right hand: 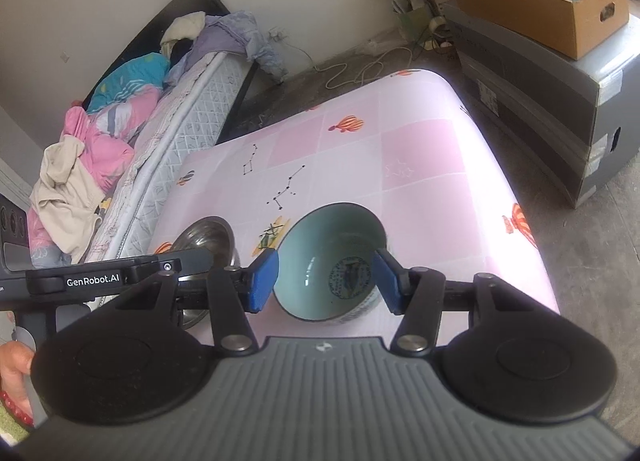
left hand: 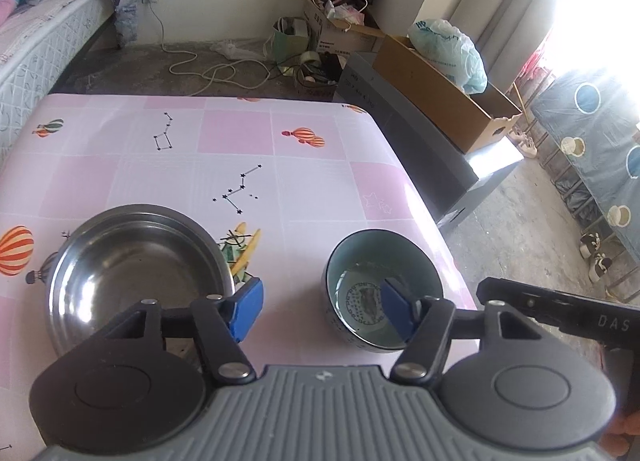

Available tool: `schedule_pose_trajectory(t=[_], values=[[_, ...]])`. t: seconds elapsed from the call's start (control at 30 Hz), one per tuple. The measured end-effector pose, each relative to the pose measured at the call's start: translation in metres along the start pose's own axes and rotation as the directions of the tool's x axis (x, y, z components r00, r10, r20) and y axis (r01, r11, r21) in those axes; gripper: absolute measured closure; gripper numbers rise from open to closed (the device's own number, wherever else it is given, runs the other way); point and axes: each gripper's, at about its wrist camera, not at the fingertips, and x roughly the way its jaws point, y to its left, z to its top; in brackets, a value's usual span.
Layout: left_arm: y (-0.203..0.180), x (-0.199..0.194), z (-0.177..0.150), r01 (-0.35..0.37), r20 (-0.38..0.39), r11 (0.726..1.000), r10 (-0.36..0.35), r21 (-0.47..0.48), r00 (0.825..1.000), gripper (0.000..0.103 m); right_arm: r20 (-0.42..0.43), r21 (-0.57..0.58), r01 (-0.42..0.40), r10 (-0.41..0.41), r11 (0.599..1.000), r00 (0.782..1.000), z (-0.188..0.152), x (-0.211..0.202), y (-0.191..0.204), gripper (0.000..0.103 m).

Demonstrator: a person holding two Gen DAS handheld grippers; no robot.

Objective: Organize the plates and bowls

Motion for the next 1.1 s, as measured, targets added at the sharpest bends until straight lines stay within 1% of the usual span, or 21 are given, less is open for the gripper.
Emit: schedule_pose_trajectory(t=[0.13,0.2,0.23,0.27,0.33,0.43,0.47,0.6,0.73,0.9,1.1], values=[[-0.006,0.024,0.004,0.018,-0.053,1.000,-0.019,-0.024,0.998,0.052,-0.019,0.050,0.028,-0.027,0.998,0.999,0.000,0.021,-0.014,0.051],[-0.007,0.035,0.004,0.011,-0.082,0.999,-0.014,-0.038,0.997,0.059,-0.027,0.062,0.035,-0.033,0.997,0.999,-0.001,0.032,-0.020,0.054],[-0.007,0.041,0.004,0.002,-0.100,0.998,-0.008,-0.055,0.995,0.064,-0.028,0.063,0.040,-0.038,0.997,0.999,-0.001,0.037,-0.022,0.054],[-0.006,0.045,0.004,-0.001,-0.114,0.998,-0.007,-0.067,0.994,0.069,-0.029,0.065,0.044,-0.043,0.997,0.999,-0.002,0.041,-0.024,0.056],[-0.005,0.055,0.004,-0.009,-0.138,0.996,-0.003,-0.093,0.990,0.073,-0.037,0.075,0.045,-0.042,0.996,0.998,-0.002,0.050,-0.028,0.060],[-0.006,0.062,0.005,-0.022,-0.144,0.994,0.006,-0.104,0.990,0.079,-0.048,0.079,0.047,-0.044,0.996,0.998,0.000,0.064,-0.032,0.065],[-0.007,0.065,0.006,-0.024,-0.146,0.994,0.009,-0.103,0.989,0.080,-0.051,0.079,0.048,-0.044,0.996,0.998,0.001,0.067,-0.032,0.066],[-0.013,0.071,0.007,-0.067,-0.148,0.995,0.054,-0.079,0.987,0.081,-0.056,0.071,0.054,-0.050,0.996,0.997,0.002,0.078,-0.032,0.073],[-0.012,0.076,0.008,-0.082,-0.156,0.992,0.067,-0.094,0.986,0.086,-0.065,0.065,0.055,-0.051,0.996,0.997,0.004,0.088,-0.032,0.078],[-0.008,0.083,0.007,-0.100,-0.171,0.988,0.079,-0.119,0.982,0.093,-0.090,0.068,0.050,-0.043,0.996,0.995,0.002,0.101,-0.034,0.087],[-0.009,0.083,0.005,-0.115,-0.169,0.985,0.093,-0.127,0.981,0.096,-0.090,0.075,0.052,-0.045,0.996,0.995,-0.001,0.107,-0.034,0.089]])
